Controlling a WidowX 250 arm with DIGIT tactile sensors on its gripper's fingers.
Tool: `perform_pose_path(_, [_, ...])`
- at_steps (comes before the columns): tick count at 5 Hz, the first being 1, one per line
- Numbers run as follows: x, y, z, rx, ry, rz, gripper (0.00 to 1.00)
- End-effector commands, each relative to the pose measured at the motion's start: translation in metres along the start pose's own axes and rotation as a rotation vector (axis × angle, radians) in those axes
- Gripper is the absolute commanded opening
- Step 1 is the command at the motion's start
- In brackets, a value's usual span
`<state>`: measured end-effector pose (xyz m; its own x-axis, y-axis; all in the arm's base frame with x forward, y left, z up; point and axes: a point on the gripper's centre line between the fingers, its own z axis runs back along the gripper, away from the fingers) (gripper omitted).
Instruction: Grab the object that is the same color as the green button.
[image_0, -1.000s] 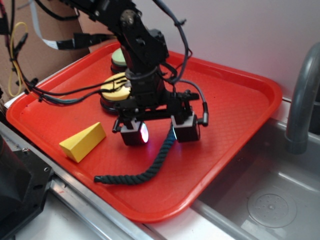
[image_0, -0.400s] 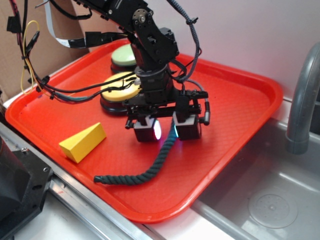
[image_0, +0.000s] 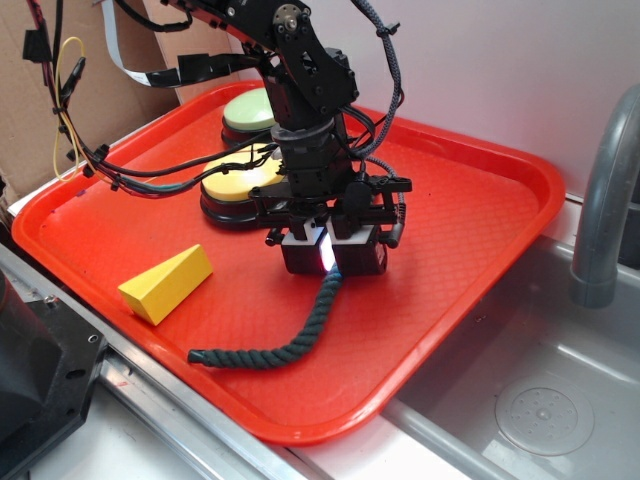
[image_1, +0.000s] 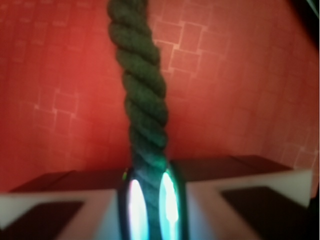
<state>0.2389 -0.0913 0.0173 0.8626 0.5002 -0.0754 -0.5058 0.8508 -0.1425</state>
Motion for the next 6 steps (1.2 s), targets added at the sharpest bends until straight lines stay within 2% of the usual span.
perform_pose_path(1, [0.023, -0.004, 0.047, -0.04, -0.006, -0.164, 0.0])
perform_pose_path(2, [0.024, -0.001, 0.069, -0.02, -0.036, -0.224, 0.0])
perform_pose_path(3, [0.027, 0.015, 0.108, 0.069, -0.007, -0.387, 0.0])
perform_pose_path(4, [0.011, 0.032, 0.139, 0.085, 0.064, -0.518, 0.0])
perform_pose_path(5, [-0.002, 0.054, 0.163, 0.117, 0.009, -0.52, 0.0])
perform_pose_path(6, [-0.013, 0.076, 0.177, 0.087, -0.045, -0.5, 0.0])
